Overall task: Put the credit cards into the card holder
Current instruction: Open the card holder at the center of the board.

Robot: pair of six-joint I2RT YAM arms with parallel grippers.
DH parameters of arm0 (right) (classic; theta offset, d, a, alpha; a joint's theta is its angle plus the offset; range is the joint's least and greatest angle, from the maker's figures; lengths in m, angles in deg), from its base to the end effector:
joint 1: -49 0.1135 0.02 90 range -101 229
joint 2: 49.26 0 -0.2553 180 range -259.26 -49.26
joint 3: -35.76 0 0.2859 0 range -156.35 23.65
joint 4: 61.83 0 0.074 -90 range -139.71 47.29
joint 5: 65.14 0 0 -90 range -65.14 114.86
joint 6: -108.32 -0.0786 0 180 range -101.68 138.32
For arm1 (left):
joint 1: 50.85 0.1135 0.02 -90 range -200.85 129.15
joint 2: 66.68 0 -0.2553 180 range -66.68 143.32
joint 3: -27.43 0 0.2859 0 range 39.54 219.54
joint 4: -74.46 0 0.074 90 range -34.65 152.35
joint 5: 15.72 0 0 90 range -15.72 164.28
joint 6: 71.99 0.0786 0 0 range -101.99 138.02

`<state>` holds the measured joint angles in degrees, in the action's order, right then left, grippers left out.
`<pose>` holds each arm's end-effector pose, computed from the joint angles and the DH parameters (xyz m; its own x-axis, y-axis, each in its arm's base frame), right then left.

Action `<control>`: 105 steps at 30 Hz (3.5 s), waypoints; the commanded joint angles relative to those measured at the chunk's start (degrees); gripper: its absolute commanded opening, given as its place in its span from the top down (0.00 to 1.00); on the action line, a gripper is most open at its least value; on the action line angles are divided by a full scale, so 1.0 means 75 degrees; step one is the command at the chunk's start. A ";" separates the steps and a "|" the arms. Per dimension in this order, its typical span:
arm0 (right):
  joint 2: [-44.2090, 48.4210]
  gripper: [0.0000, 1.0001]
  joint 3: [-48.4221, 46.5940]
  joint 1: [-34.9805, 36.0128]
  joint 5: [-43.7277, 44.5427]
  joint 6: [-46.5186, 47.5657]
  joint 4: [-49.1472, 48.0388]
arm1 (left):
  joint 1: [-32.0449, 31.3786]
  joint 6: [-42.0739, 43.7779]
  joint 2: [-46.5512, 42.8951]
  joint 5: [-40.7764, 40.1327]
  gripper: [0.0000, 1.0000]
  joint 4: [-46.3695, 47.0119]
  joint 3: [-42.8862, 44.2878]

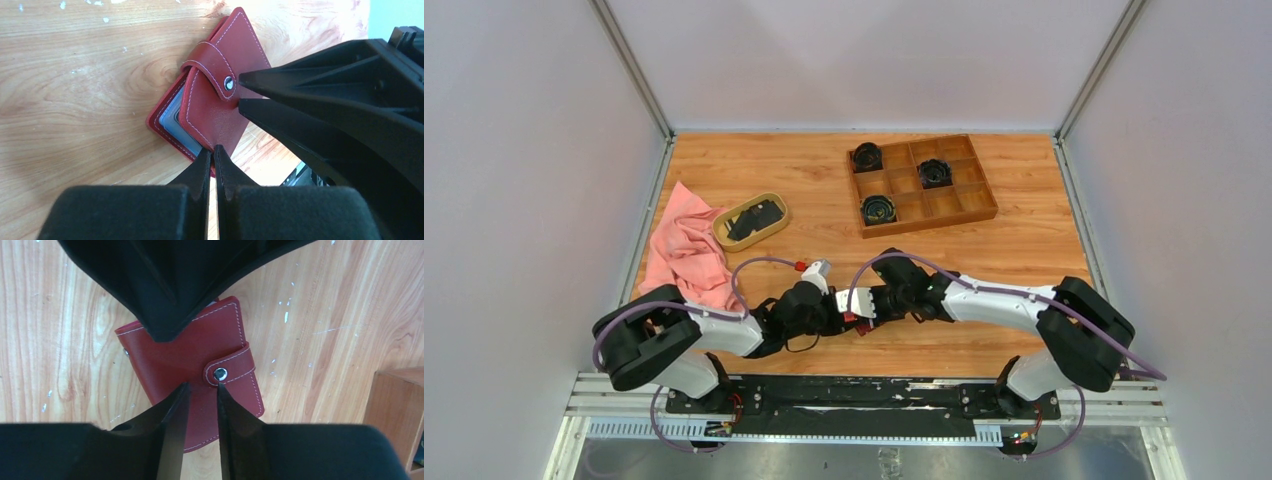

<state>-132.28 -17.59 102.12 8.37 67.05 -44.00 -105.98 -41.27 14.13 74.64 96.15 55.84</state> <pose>0.1852 0.2840 0.1153 0.3711 -0.7062 -0.6029 -0.9144 -0.1649 -0.3697 0.1625 -0.2340 0.0611 -0.8571 -0.2736 -0.4364 0.1697 0.6500 -0.7408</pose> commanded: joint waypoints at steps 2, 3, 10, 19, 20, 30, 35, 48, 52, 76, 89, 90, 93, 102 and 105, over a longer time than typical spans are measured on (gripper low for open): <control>-0.0053 0.65 -0.0180 -0.0004 -0.0288 -0.0275 0.0575 | -0.0090 0.0123 0.0417 0.0560 1.00 0.0225 -0.0014; -0.0027 0.64 -0.0194 -0.0014 -0.0410 -0.0322 0.0619 | -0.0090 0.0106 0.0469 0.0561 1.00 0.0273 -0.0026; -0.0156 0.58 -0.0351 -0.0099 -0.0243 -0.0467 0.0643 | -0.0090 0.0057 0.0612 0.0650 1.00 0.0435 -0.0039; 0.0536 0.61 -0.0540 -0.0281 -0.1244 -0.0144 0.1332 | -0.0090 0.0031 0.0669 0.0667 1.00 0.0580 -0.0158; 0.0571 0.61 -0.0550 -0.0321 -0.1337 -0.0124 0.1366 | -0.0090 0.0027 0.0688 0.0670 1.00 0.0614 -0.0164; -0.0303 0.62 -0.0696 -0.0240 -0.0680 -0.0074 0.1476 | -0.0089 -0.0052 0.0910 0.0834 1.00 0.0942 -0.0173; -0.0583 0.68 -0.0737 -0.0209 0.0007 -0.0220 0.1312 | -0.0090 -0.0082 0.0946 0.0900 1.00 0.1176 -0.0265; -0.0494 0.99 -0.0730 -0.0321 0.0823 -0.0204 0.1101 | -0.0090 -0.0184 0.1333 0.1010 1.00 0.1909 -0.0505; -0.0272 1.00 -0.0713 -0.0347 0.0918 -0.0225 0.1057 | -0.0090 -0.0223 0.1454 0.1013 1.00 0.2086 -0.0561; 0.0095 0.64 -0.1133 -0.1971 -0.0083 -0.1953 0.1135 | -0.0087 0.0052 0.1974 0.1882 0.81 0.3238 -0.0090; 0.0604 0.33 -0.1902 -0.3542 -0.3812 -0.1257 0.3687 | -0.0089 0.1982 -0.0509 0.0987 0.42 0.2166 -0.0254; 0.0426 0.33 -0.1984 -0.3597 -0.3945 -0.1232 0.3841 | -0.0090 0.2391 -0.0986 0.0771 0.40 0.1456 -0.0219; -0.0098 0.30 -0.2288 -0.3721 -0.4359 -0.1061 0.4402 | -0.0090 0.3492 -0.2420 0.0082 0.33 0.0049 -0.0321; -0.1142 0.21 -0.2841 -0.4107 -0.4757 -0.0604 0.5373 | -0.0081 0.5686 -0.5574 -0.1635 0.00 -0.0525 -0.1000; -0.1187 0.21 -0.2866 -0.4348 -0.4864 -0.0538 0.5446 | -0.0025 0.6337 -0.5176 -0.0915 0.00 -0.0523 -0.0728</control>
<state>-140.90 -37.59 72.03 -25.18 60.99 -7.21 -106.26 -3.77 -26.80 67.08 94.38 48.95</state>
